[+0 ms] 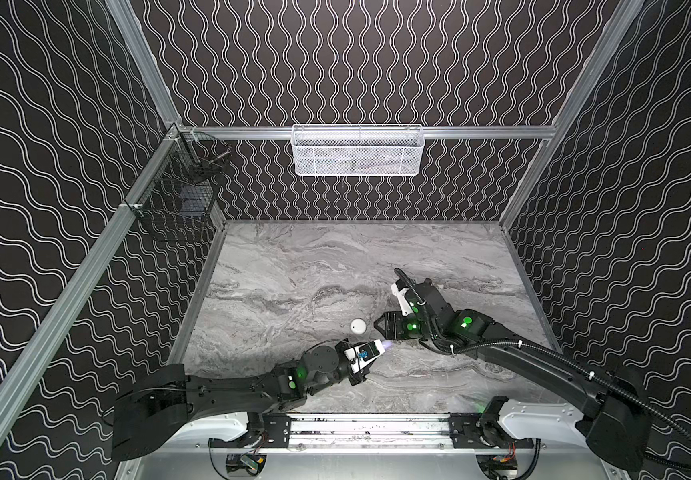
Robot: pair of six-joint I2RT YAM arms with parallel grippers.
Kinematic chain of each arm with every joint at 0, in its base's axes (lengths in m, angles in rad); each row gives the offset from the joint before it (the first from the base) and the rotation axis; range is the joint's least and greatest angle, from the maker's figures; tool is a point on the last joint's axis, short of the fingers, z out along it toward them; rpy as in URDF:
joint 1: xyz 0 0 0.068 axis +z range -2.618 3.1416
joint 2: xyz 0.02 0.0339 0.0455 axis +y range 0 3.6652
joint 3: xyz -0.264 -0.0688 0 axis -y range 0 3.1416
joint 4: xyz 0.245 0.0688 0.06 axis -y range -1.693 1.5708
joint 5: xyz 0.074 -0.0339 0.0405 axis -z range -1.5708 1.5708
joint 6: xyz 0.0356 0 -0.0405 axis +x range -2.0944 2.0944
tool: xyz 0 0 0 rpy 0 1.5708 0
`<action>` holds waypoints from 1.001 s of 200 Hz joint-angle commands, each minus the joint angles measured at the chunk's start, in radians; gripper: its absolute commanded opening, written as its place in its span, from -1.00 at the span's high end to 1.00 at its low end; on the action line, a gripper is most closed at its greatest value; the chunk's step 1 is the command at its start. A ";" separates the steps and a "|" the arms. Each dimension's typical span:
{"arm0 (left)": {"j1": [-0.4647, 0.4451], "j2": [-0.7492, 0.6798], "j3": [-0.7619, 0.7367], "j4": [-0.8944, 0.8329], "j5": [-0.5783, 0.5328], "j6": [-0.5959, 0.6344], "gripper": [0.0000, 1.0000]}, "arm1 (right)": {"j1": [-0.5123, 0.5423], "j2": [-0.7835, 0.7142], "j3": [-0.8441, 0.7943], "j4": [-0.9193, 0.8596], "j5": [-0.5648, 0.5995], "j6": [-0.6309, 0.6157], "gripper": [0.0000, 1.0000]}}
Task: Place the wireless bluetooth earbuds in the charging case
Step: 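Hold the case with the left gripper and bring the right gripper above its lid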
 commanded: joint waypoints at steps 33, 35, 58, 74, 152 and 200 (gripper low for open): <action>0.002 0.017 0.010 0.029 -0.023 -0.020 1.00 | -0.001 -0.022 0.035 -0.027 0.077 0.056 -0.37; 0.002 0.018 0.010 0.028 -0.023 -0.021 1.00 | -0.001 -0.022 0.038 -0.029 0.082 0.061 -0.38; 0.019 0.032 0.008 0.038 -0.007 -0.045 1.00 | -0.003 -0.015 0.053 -0.043 0.130 0.126 -0.44; 0.046 0.045 0.011 0.037 0.016 -0.071 1.00 | -0.010 -0.005 0.065 -0.062 0.161 0.171 -0.49; 0.184 0.102 0.037 0.026 0.151 -0.189 1.00 | -0.113 0.017 0.071 -0.078 0.114 0.280 -0.59; 0.259 0.150 0.079 0.024 0.221 -0.307 1.00 | -0.177 -0.009 0.131 -0.137 0.074 0.330 -0.62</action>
